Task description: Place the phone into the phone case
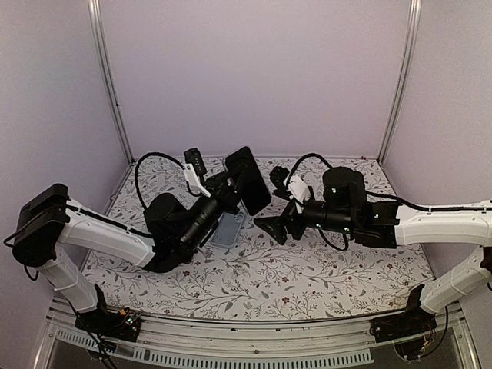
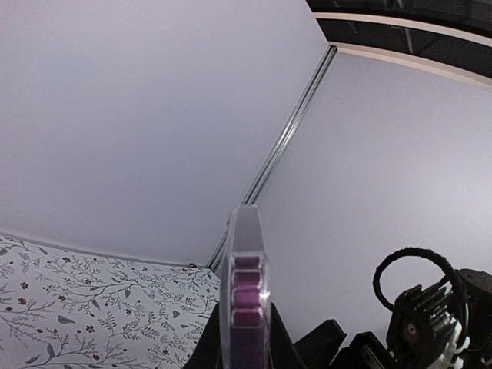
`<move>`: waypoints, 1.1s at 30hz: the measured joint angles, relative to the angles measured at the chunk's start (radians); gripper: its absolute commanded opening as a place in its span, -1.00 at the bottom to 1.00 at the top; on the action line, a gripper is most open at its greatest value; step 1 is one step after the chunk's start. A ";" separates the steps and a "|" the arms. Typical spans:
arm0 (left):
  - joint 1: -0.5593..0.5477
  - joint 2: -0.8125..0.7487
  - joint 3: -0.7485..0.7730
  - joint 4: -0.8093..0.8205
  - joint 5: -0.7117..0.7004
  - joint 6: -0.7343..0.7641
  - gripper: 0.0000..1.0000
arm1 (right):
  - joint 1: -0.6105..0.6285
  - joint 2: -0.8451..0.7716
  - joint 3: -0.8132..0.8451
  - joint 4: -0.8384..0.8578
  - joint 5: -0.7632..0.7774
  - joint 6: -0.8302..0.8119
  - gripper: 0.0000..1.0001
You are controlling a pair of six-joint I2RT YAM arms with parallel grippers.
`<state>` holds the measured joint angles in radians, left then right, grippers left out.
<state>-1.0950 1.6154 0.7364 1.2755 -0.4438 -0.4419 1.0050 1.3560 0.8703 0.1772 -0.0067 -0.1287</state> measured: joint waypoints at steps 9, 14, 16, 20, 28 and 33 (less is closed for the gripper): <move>-0.001 0.028 0.016 -0.002 0.058 -0.042 -1.00 | 0.000 0.043 0.065 0.026 0.048 0.001 0.98; -0.002 0.060 0.042 0.002 0.082 -0.045 -1.00 | 0.000 0.077 0.099 0.032 0.012 0.005 0.98; -0.003 0.070 0.051 0.007 0.101 -0.048 -1.00 | 0.000 0.093 0.113 0.035 0.003 0.009 0.98; -0.003 0.078 0.056 0.015 0.124 -0.056 -1.00 | 0.000 0.111 0.122 0.040 0.011 0.015 0.83; 0.000 0.078 0.056 0.043 0.134 -0.045 -1.00 | -0.013 0.108 0.122 0.047 0.028 0.134 -0.02; 0.000 0.080 0.056 0.028 0.136 -0.061 -0.07 | -0.013 0.108 0.121 0.028 0.033 0.147 -0.10</move>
<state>-1.0950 1.6951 0.7925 1.3037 -0.3077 -0.5030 0.9916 1.4643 0.9916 0.2050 0.0261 0.0181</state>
